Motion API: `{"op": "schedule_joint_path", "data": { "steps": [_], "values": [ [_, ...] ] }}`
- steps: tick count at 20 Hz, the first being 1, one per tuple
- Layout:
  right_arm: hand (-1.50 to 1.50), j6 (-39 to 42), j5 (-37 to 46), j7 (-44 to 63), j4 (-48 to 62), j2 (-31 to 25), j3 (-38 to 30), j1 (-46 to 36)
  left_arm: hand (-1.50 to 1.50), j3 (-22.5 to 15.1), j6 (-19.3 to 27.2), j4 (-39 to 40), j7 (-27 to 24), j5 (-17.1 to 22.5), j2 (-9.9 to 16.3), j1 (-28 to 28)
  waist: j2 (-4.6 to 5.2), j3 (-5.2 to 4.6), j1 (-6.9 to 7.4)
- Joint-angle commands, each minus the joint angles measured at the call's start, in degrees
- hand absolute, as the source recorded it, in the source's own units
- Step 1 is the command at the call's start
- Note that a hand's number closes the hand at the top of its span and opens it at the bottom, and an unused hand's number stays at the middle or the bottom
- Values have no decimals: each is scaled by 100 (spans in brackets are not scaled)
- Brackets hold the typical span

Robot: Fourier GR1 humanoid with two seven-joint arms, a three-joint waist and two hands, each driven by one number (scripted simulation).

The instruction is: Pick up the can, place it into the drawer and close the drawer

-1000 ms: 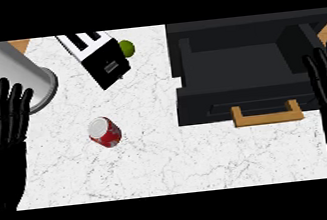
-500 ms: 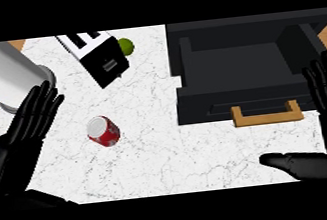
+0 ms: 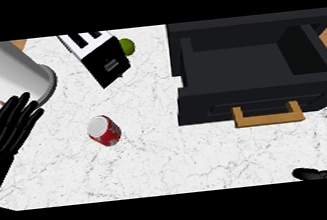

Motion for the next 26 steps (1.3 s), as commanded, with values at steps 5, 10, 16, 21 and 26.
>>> {"op": "schedule_joint_path", "data": {
  "steps": [5,10,16,21,26],
  "values": [
    [-150,424,-547,-170,184,-127,-694,113,-150,419,13,-638,801,622,84,-28,3,0,15],
    [-150,1114,-1141,-500,-269,-101,-1073,1130,-150,602,103,-343,1026,989,30,7,-3,1,-42],
    [-150,1036,-1070,-234,-212,-98,-1162,842,-150,700,187,-48,1324,1654,-147,6,4,-3,-4],
    [-150,1651,-1192,-839,-235,189,-1384,1500,-150,650,535,-214,1811,1776,-161,-184,-2,0,-24],
    [-150,1934,-1345,-988,374,-103,-1795,1148,-150,563,252,1195,1342,1484,-202,-908,12,-1,-39]
  ]
}}
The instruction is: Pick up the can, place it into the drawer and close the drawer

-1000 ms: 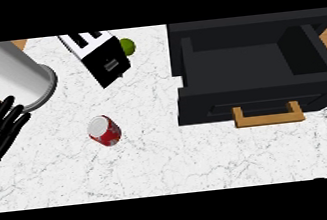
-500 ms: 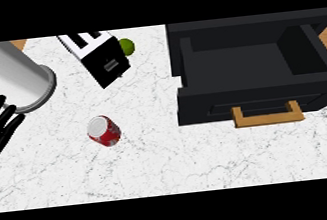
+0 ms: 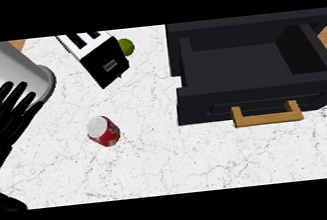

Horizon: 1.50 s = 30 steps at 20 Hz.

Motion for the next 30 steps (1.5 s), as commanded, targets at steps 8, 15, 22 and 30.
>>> {"op": "schedule_joint_path", "data": {
  "steps": [8,15,22,30],
  "values": [
    [-150,408,-374,185,96,-34,-563,-128,-150,-581,145,1351,-747,-1153,-569,-580,7,0,-3],
    [-150,910,-404,6,-31,250,-825,266,-150,-755,-46,2179,-1561,-1697,-799,-601,6,-1,-22],
    [-150,743,-374,303,295,54,-965,-440,-150,-722,-107,3023,-2546,-2301,-847,-275,13,-1,28],
    [-150,1009,-837,718,-143,118,-1361,-98,-150,-343,-126,4258,-3637,-2565,-663,-530,7,-2,3]
  ]
}}
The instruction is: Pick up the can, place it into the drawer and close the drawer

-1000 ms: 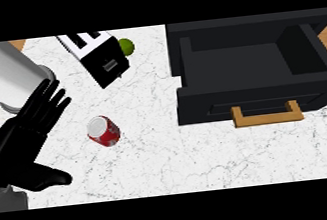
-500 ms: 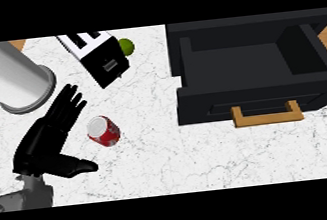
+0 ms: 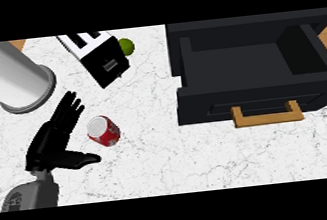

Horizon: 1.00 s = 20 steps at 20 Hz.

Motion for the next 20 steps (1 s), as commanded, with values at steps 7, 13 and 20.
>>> {"op": "schedule_joint_path", "data": {
  "steps": [7,13,20],
  "values": [
    [-150,220,-110,228,-395,330,-207,135,-150,177,-52,1776,-1313,-484,115,-270,-1,0,-16],
    [-150,416,-164,144,-128,154,-360,-20,-150,193,-218,2453,-1727,-540,194,-465,-2,1,-1],
    [-150,656,-427,125,-165,227,-633,199,-150,374,-515,4446,-2830,-733,328,-1097,12,-4,-53]
  ]
}}
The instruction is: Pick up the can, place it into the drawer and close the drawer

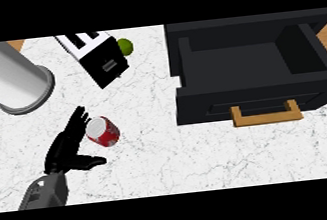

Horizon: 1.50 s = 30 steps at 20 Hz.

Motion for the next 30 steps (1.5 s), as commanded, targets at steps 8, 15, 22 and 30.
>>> {"op": "schedule_joint_path", "data": {
  "steps": [8,15,22,30],
  "values": [
    [-150,-273,-255,561,-150,-198,-208,-377,-150,47,158,1337,-547,-94,-263,-759,-2,1,24],
    [-150,26,-279,540,-132,32,-345,-203,150,175,-269,1544,-488,182,-220,-999,-12,4,38],
    [-150,-43,47,213,-268,291,190,54,150,84,-946,1617,-469,261,-291,-1225,-9,4,24],
    [-150,-41,-318,332,-426,288,-20,252,150,352,-150,831,-365,629,-553,-1211,-36,9,51]
  ]
}}
